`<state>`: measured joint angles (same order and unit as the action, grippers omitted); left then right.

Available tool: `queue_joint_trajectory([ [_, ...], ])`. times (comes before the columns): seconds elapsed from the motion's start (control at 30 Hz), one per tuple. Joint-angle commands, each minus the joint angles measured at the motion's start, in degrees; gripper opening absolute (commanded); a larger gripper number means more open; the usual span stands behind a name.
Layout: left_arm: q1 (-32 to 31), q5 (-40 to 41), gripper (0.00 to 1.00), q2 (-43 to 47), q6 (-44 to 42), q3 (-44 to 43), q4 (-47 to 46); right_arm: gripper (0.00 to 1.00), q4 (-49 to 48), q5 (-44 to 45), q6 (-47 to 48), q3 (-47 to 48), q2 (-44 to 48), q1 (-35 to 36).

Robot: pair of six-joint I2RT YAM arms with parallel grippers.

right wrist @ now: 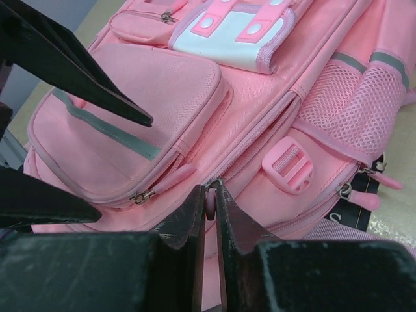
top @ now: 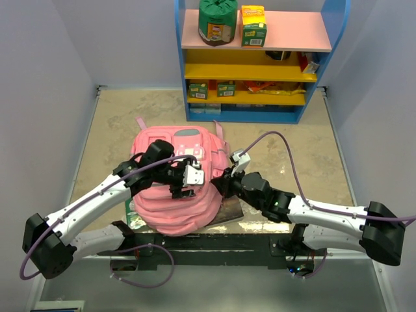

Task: Pack the student bag
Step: Zip the student bag at the center of the board.

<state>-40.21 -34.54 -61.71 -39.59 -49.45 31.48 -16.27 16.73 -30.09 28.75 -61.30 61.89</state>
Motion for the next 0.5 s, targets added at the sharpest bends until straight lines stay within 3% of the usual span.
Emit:
queue_joint_trajectory([
  [0.0, -0.40, 5.80, 0.72, 0.89, -0.30, 2.07, -4.15, 0.13, -2.36, -1.44, 1.17, 0.87, 3.02, 0.78],
  [0.23, -0.31, 9.31, 0.65, 1.07, -2.16, 5.76, -5.82, 0.11, -3.33, -2.67, 2.49, 1.48, 2.24, 0.69],
  [0.27, -0.40, 9.58, 0.60, 1.07, -2.24, 6.03, -6.69, 0.14, -3.33, -2.67, 2.66, 1.66, 1.97, 0.69],
  [0.3, -0.40, 9.84, 0.40, 1.07, -2.24, 6.29, -7.13, 0.16, -3.15, -2.84, 2.84, 1.92, 1.71, 0.69],
  [0.37, -0.31, 11.25, 0.21, 1.16, -1.98, 7.17, -8.62, 0.17, -2.37, -2.67, 2.84, 1.92, 1.79, 0.69],
  [0.4, -0.40, 11.60, 0.05, 1.50, -2.07, 7.52, -8.98, 0.20, -2.19, -2.23, 2.58, 1.57, 1.97, 0.69],
  [0.47, -0.40, 12.66, 0.00, 2.03, -1.72, 7.62, -9.77, 0.39, -0.70, -0.13, 2.93, 1.57, 2.85, 0.78],
])
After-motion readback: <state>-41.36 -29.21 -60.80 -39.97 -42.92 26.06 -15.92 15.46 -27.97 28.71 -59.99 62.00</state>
